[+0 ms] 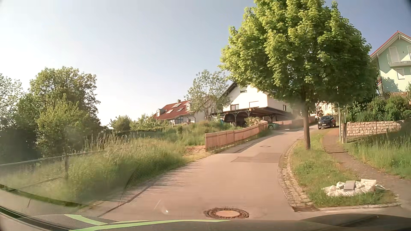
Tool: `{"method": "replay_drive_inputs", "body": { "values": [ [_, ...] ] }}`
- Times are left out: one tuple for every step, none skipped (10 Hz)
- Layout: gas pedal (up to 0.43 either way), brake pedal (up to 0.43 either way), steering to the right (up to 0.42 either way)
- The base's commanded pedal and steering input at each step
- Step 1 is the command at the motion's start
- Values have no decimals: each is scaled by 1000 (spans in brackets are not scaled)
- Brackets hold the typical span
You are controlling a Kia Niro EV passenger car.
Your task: Follow the waypoints while adhering to traffic rules and regulations
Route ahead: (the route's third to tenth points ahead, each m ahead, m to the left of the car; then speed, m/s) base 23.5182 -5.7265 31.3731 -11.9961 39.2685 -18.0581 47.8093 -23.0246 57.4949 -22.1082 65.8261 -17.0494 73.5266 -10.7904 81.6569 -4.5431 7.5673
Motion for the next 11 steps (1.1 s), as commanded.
{"method": "replay_drive_inputs", "body": {
  "values": [
    [98, 0, 79],
    [98, 0, 83],
    [98, 0, 86],
    [98, 0, 86],
    [98, 0, 88],
    [98, 0, 89],
    [118, 0, 93],
    [130, 0, 99],
    [130, 0, 101],
    [130, 0, 100],
    [130, 0, 101]
  ]
}}
